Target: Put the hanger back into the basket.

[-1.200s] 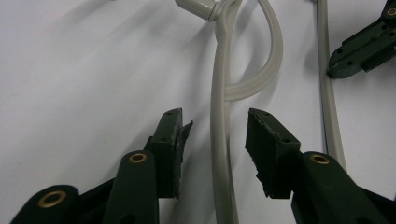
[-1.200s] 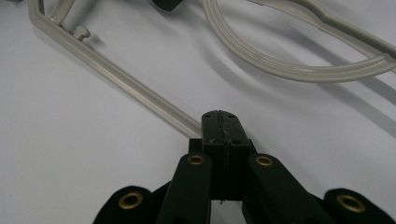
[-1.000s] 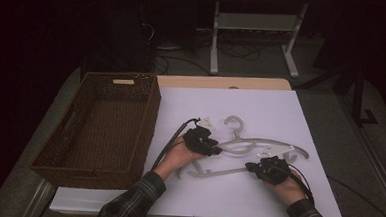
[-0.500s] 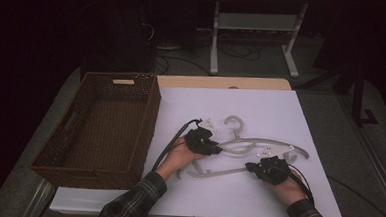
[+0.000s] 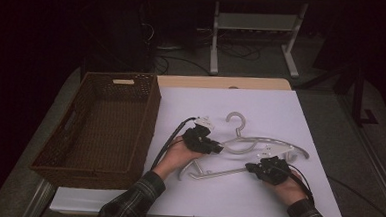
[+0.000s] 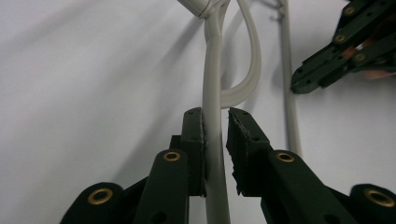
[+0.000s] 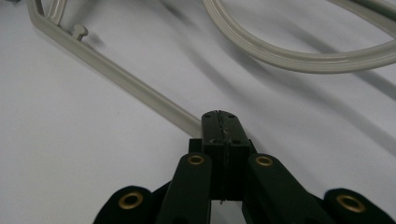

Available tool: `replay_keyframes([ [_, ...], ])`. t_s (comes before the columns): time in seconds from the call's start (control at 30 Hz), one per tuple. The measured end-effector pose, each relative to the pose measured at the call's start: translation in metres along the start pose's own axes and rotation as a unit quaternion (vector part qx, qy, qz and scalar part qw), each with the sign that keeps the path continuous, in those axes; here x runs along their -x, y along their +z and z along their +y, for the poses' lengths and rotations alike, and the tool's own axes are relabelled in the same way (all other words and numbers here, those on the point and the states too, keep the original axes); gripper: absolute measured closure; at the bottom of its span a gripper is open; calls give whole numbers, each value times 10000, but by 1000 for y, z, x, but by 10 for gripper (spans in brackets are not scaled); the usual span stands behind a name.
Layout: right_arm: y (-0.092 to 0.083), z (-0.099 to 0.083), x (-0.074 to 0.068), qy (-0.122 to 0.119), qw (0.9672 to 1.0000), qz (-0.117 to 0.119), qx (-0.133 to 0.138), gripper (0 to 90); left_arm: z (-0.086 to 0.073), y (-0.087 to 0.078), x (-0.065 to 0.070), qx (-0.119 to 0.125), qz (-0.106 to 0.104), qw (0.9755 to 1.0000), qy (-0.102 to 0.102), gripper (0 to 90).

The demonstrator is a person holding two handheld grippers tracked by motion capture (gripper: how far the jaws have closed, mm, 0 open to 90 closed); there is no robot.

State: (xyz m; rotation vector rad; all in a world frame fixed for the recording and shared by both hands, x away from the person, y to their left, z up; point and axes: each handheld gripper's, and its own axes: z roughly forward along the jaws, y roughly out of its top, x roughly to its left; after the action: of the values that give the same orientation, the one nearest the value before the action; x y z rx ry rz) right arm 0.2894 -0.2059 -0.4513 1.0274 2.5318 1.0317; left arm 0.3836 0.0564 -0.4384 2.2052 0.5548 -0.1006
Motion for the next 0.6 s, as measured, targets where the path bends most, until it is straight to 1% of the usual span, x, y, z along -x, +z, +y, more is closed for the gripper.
replay_keyframes([
  [0.07, 0, 0, 0, -1, 10000, 6, -8, 900, 0, -1, 0, 13, -45, 10000, -5, 762],
  [0.2, 1, 0, 0, -16, 10000, 44, -60, 899, 0, -1, -1, 36, -191, 9998, -93, 723],
  [0.3, 1, -1, 0, -33, 10000, 41, -70, 899, 0, -2, -2, 49, -273, 9995, -133, 714],
  [0.5, 1, -1, 0, -27, 10000, 40, -66, 900, 0, -1, -3, 27, -355, 9992, -200, 697],
  [0.6, 1, -1, 0, -27, 10000, 41, -68, 899, 0, -1, -2, -16, -318, 9993, -174, 716],
])
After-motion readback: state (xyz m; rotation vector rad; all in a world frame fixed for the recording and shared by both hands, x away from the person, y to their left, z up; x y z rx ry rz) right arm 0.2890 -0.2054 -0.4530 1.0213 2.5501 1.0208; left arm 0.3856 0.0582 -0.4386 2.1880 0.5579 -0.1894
